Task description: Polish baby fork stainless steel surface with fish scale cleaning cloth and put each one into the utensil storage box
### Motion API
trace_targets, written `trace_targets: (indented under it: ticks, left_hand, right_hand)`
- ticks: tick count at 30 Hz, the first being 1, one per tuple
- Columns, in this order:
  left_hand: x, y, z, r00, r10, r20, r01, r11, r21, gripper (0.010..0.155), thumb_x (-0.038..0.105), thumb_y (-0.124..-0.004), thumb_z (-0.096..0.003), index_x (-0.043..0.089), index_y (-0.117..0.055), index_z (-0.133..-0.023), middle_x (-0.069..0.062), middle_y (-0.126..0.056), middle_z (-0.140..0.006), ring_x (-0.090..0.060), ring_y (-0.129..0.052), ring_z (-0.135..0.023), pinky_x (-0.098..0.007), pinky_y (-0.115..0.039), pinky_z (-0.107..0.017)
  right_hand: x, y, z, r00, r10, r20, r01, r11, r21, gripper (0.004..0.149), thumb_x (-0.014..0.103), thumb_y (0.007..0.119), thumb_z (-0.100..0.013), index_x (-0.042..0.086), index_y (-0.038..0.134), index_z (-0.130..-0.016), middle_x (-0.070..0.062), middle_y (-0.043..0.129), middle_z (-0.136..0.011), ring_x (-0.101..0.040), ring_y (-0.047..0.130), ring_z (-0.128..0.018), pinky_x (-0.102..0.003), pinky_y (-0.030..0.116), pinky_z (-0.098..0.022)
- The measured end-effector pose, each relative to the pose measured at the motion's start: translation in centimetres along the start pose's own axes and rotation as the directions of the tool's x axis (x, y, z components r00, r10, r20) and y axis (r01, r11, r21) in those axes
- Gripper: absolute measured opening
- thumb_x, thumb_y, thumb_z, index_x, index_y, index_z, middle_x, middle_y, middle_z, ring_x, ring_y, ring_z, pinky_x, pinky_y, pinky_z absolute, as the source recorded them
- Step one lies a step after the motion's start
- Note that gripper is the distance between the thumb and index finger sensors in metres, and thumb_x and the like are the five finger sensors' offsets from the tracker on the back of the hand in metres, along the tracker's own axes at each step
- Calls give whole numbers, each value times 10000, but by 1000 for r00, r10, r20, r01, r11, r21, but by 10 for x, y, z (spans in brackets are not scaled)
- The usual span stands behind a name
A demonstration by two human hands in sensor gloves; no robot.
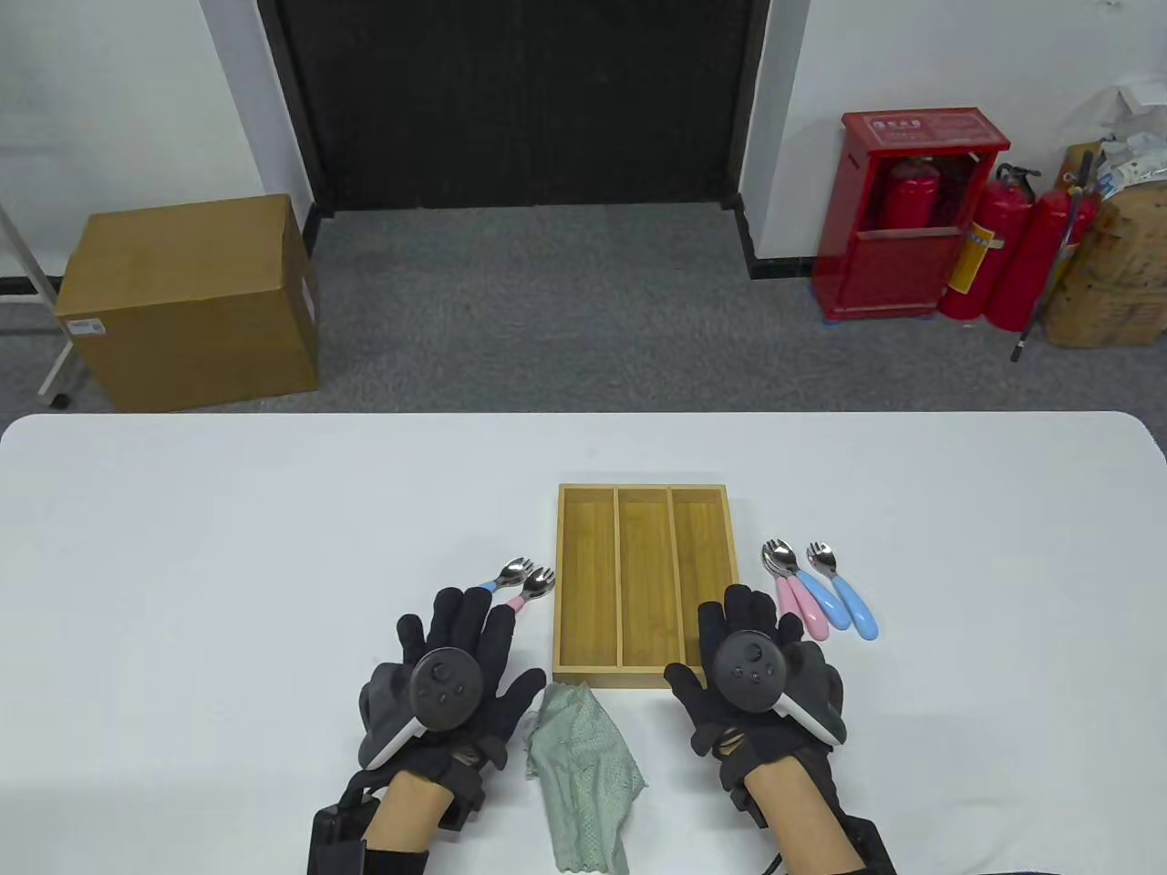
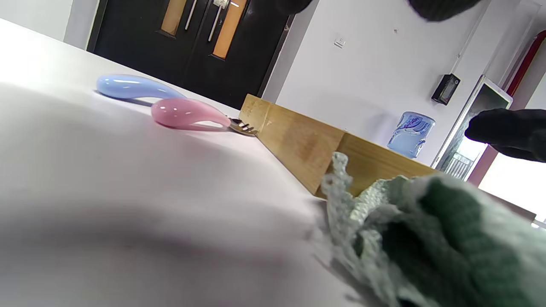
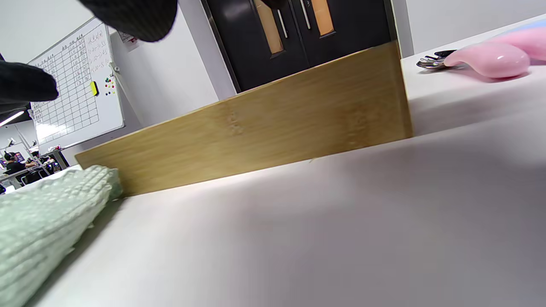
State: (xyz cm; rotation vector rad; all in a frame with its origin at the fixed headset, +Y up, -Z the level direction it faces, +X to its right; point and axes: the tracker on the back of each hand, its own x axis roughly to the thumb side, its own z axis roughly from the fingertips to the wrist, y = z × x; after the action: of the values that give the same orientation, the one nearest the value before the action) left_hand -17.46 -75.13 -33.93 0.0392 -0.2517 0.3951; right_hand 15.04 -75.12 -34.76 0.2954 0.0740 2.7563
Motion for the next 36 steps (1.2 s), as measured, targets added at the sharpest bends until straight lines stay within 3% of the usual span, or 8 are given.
trace_targets:
  ticks: [21, 27, 32, 36]
  left_hand:
    - [3, 4, -1, 999, 45, 21, -45, 999, -6, 829, 717, -652, -497, 268, -408, -1149, -6, -222, -1239, -307, -121, -1167, -607, 6, -660]
    - [5, 7, 0, 998, 43, 41, -43, 999, -5, 804, 690, -691, -501, 217, -496, -1121, -24, -286, -1233, -323, -166, -1164, -614, -7, -660]
    - [17, 6, 3, 997, -1, 72, 7, 997, -71, 781, 696, -759, -481, 138, -686, -1023, -76, -483, -1191, -375, -357, -1136, -646, -130, -692]
    - [37, -5, 7, 995, -54, 78, 71, 971, -229, 791, 696, -785, -467, 118, -699, -1000, -76, -499, -1181, -374, -384, -1131, -654, -182, -711]
  right_hand:
    - [-2, -1, -1, 1000, -11, -11, 10, 1000, -17, 802, 557, 668, -484, 110, 333, -1058, -214, 150, -1112, -487, 120, -993, -675, 43, -625]
    - [-3, 0, 0, 1000, -8, -14, 7, 1000, -12, 795, 551, 668, -485, 109, 340, -1058, -213, 150, -1111, -487, 119, -992, -675, 42, -624]
    - [-5, -2, 1, 1000, -11, -24, 11, 1000, -16, 789, 546, 669, -486, 106, 348, -1057, -214, 149, -1111, -490, 119, -990, -675, 41, -623]
    - [-6, -3, 4, 999, -16, -30, 15, 1000, -25, 784, 542, 669, -486, 103, 357, -1056, -215, 154, -1110, -492, 124, -989, -676, 43, -623]
